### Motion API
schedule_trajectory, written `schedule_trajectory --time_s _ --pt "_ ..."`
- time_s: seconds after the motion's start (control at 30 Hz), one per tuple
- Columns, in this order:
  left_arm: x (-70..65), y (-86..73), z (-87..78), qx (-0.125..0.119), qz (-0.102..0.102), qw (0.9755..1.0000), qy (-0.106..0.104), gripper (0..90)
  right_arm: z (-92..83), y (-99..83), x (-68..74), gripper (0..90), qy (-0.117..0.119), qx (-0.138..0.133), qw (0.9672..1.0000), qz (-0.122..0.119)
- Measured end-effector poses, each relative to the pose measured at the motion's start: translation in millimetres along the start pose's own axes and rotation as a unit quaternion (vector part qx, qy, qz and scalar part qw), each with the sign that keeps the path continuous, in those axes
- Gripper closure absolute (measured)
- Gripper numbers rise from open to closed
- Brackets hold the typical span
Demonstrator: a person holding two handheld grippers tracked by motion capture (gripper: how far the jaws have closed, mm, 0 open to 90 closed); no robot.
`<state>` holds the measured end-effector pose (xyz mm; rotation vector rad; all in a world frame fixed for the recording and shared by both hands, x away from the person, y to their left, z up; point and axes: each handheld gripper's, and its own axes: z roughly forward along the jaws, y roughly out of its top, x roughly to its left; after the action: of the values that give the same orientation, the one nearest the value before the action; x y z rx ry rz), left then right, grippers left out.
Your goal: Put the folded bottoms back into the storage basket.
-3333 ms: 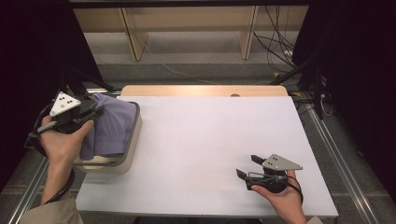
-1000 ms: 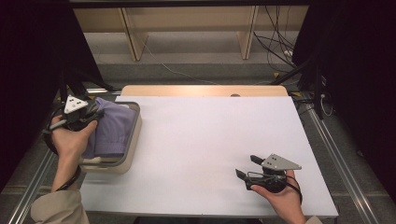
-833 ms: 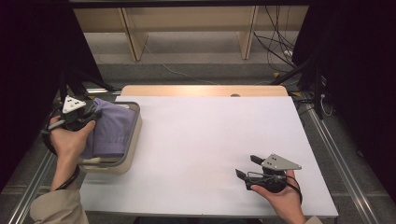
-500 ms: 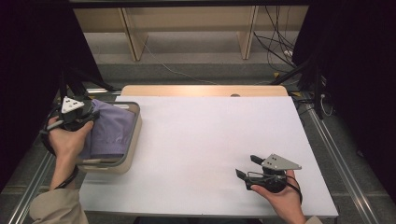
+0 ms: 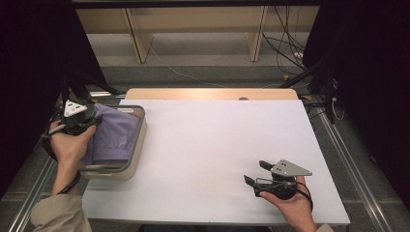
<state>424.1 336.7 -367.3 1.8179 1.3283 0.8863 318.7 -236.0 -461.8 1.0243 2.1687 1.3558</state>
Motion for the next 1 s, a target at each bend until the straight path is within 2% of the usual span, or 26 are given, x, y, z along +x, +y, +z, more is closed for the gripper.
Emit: schedule_trajectory --time_s 1.0 --pt "7.7 -7.4 10.0 0.016 0.000 0.9997 0.017 83.9 -0.6 0.5 0.1 22.7 -0.002 0.000 1.0000 0.000"
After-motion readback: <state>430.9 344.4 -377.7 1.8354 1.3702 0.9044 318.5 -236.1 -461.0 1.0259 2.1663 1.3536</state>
